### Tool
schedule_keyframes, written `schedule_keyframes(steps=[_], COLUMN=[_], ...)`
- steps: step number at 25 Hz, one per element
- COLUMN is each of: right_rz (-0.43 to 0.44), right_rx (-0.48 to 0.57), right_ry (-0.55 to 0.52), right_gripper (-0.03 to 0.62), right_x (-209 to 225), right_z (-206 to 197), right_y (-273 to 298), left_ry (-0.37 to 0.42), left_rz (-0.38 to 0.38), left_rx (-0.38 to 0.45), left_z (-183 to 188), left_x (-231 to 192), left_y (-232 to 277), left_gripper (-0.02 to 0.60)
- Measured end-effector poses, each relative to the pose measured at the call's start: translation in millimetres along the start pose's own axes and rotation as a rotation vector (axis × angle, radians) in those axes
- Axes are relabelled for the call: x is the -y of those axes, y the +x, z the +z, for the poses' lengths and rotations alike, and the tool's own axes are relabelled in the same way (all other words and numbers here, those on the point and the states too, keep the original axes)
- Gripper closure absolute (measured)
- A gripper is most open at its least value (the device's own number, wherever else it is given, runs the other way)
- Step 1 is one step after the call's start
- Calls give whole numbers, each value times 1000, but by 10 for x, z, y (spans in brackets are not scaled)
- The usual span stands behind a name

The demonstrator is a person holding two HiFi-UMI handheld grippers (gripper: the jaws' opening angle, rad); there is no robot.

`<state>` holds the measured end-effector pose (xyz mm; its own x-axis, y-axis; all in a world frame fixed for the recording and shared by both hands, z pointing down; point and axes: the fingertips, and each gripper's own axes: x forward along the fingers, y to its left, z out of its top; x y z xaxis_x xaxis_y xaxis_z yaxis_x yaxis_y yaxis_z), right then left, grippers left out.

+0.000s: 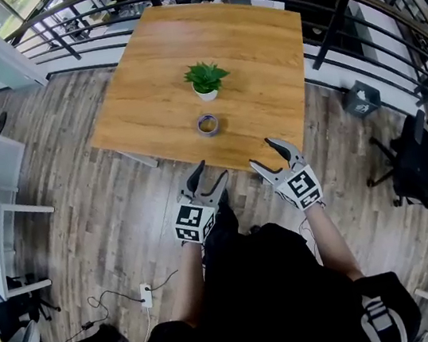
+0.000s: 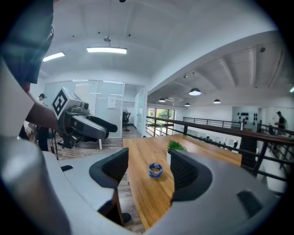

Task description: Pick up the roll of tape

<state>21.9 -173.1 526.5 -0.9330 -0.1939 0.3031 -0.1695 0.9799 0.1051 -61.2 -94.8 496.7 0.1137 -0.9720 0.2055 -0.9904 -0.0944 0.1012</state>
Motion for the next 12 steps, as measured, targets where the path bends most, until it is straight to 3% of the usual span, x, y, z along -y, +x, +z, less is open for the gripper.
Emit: schedule_keyframes(steps=[9,12], right_rz=[-15,-26], right_rx=[-15,-17], right_ry=[15,24], right_gripper=[309,309], right_x=[150,234], right_z=[40,58], right_y=[236,317], left_ry=[47,19], left_rz=[-26,-37], left_rx=[-45,-49], left_z=[-42,-64], left_x=[-220,-323], left_y=[216,308], left_gripper=[314,314])
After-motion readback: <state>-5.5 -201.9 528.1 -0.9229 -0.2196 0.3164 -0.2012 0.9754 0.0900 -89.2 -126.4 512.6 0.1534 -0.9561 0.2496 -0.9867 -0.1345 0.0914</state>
